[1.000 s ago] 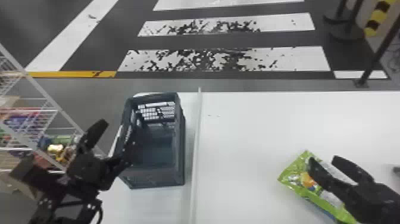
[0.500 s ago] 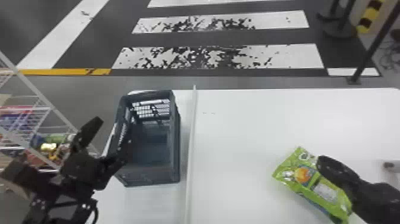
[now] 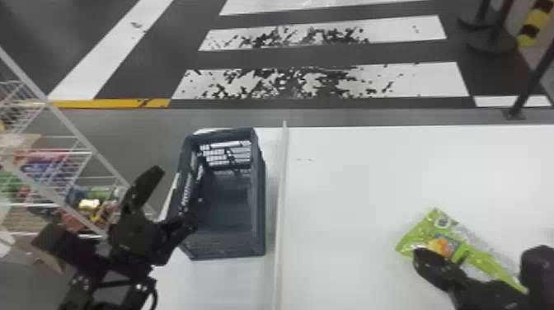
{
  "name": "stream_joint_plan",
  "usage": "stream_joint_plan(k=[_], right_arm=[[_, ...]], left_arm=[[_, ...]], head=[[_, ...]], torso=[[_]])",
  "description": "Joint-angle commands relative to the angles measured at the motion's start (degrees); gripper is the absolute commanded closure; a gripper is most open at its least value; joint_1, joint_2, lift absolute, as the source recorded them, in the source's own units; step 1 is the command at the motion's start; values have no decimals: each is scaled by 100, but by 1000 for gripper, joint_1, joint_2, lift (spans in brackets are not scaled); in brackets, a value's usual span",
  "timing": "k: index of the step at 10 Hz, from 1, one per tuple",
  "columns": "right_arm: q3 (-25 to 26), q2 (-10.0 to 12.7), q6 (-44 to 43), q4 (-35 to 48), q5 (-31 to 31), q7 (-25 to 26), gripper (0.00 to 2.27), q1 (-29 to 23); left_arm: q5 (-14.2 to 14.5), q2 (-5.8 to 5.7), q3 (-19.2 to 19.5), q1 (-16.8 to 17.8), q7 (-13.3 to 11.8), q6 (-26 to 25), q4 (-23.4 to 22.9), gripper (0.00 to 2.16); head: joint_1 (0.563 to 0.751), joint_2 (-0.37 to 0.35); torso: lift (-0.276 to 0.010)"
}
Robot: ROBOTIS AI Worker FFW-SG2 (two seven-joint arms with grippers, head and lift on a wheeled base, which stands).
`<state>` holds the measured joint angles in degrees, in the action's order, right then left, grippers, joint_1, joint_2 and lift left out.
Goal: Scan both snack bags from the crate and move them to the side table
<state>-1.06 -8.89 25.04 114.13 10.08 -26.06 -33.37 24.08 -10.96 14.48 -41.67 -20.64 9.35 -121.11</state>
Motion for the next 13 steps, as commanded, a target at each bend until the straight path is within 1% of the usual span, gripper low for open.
stream_joint_plan(k=[1,4,6,7,8,10,13], right_arm=[[-342,2,6,-216,-234,101,2246,147],[-773,19,41,-646,-568,435,2246,463],[-975,37,76,-989,-744,602,2246,718],[-1089,46,94,-1138,-902,742,2246,850],[-1151,63,199,-1341,-1043,901,2246,1043],[-1204,63,287,-1648,-1122,1156,2246,1333],[-1186,63,603,-1692,-1140,1472,2246,1535]], left_arm=[[9,-11,37,-34,-19,18,8,70],[9,-29,64,-52,-54,88,43,70],[35,-29,72,-52,-72,141,96,70],[35,-38,108,-61,-124,141,105,70],[70,-38,152,-78,-142,176,96,70],[88,-38,195,-131,-151,264,96,70],[114,-55,213,-157,-177,316,122,70]], head=[[695,252],[695,304],[695,323],[695,328],[695,329],[695,326],[695,301]], torso=[[-29],[-29],[-29],[-29],[-29],[-29],[-29]])
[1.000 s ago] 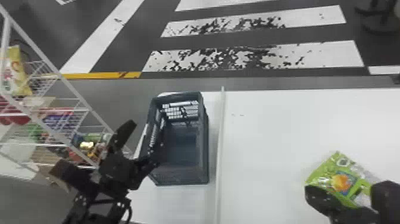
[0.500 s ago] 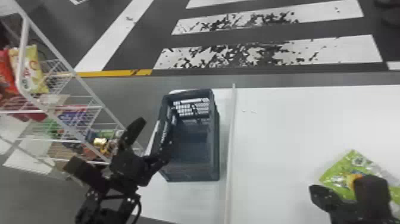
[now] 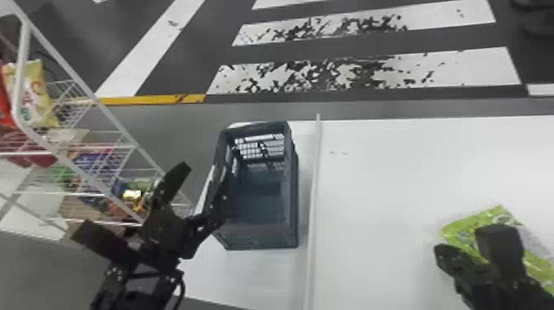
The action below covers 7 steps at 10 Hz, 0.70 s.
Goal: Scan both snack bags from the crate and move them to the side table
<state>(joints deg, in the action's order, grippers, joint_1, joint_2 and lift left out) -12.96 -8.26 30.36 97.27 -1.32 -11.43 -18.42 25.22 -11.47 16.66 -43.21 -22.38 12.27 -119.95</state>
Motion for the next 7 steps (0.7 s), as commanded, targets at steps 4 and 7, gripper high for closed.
stream_joint_plan(k=[4,7], right_arm=[[92,0,300,-138,70,237,2246,356],[136,9,317,-147,123,334,2246,339]], left_arm=[[0,13,-14,-21,-91,148,112,70],[0,13,-14,-30,-91,254,130,70]], head=[[695,262],[695,247]], torso=[[-29],[-29]])
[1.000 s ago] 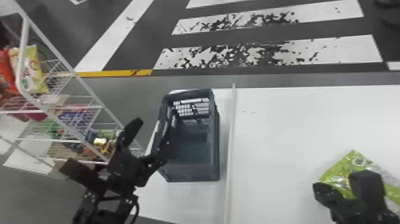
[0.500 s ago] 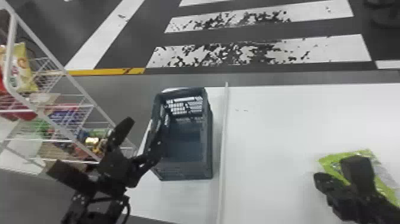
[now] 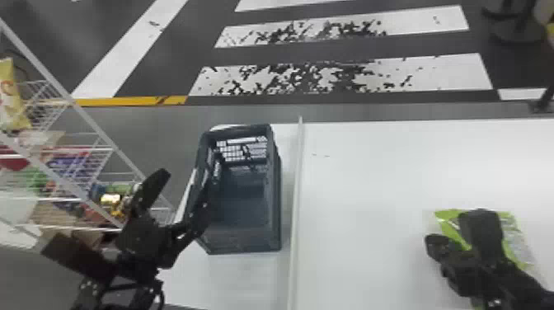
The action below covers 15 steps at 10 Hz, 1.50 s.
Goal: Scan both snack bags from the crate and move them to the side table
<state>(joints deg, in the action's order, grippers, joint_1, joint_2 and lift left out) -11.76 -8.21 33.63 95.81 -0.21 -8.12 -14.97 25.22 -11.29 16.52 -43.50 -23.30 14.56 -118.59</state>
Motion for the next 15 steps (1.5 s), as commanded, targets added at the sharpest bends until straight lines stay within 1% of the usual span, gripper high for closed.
stream_joint_plan(k=[1,5,7,8,9,11,12,13,14,15], right_arm=[[60,-5,-9,-1,39,3,2246,-6],[227,-5,8,-10,206,3,2246,64],[314,-5,8,-10,214,3,2246,12],[367,-14,-9,114,258,-14,2246,-94],[464,-23,8,447,416,-85,2246,-296],[719,-40,272,1572,759,-111,2250,-806],[912,-58,378,2082,935,-129,2246,-1008],[1211,-84,413,2460,1128,-137,2246,-1210],[1510,-84,342,2654,1313,-164,2246,-1342],[1747,-102,167,2627,1331,-173,2246,-1421]], left_arm=[[0,4,0,8,1,24,-6,70],[0,4,-8,-10,-25,24,-15,70],[0,13,-8,-27,-25,42,-24,70],[0,13,-8,-27,-25,59,-24,70],[0,13,-17,-27,-25,77,-24,70],[0,13,-35,-10,-25,77,-24,70],[0,13,-52,17,-25,77,-33,70],[0,13,-52,26,-25,77,-50,70],[0,13,-52,34,-25,77,-59,70],[0,-5,-52,43,-25,77,-77,70]], head=[[695,246],[695,221],[695,216],[695,211],[695,208],[695,210],[695,210],[695,207],[695,192],[695,165]], torso=[[-29],[-29],[-29],[-29],[-29],[-29],[-29],[-29],[-29],[-29]])
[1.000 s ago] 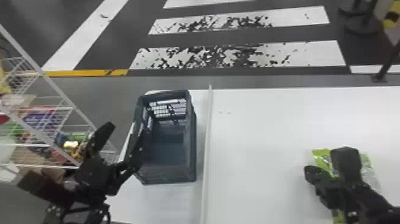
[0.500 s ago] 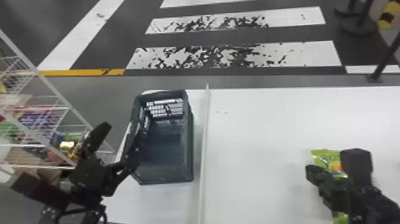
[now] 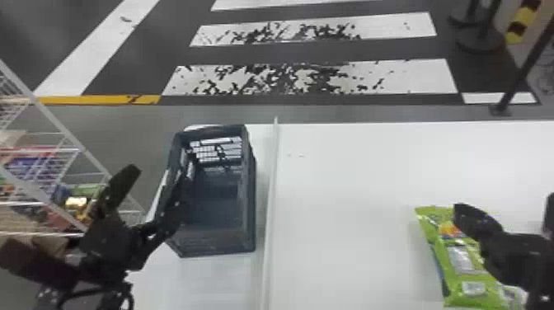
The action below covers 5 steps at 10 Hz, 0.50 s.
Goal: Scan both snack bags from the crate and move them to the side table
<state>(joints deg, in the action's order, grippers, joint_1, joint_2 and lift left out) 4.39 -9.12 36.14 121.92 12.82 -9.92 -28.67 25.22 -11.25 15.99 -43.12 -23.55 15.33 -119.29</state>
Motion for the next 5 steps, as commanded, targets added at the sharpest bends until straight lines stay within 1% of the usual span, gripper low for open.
stream_joint_plan(k=[1,3,4,5], right_arm=[[291,-2,-507,-169,27,-63,2246,-174],[361,-2,-1491,-609,-25,-98,2246,-455],[326,7,-2036,-899,-227,-89,2246,-517],[317,7,-2317,-1189,-254,-89,2246,-508]], left_arm=[[0,-26,1,5,0,0,-16,70],[0,-18,1,5,8,-18,-16,70],[0,-18,-8,14,8,-18,-16,70],[0,-18,-8,14,8,-18,-7,70]], head=[[695,128],[695,72],[695,64],[695,51]], torso=[[-29],[-29],[-29],[-29]])
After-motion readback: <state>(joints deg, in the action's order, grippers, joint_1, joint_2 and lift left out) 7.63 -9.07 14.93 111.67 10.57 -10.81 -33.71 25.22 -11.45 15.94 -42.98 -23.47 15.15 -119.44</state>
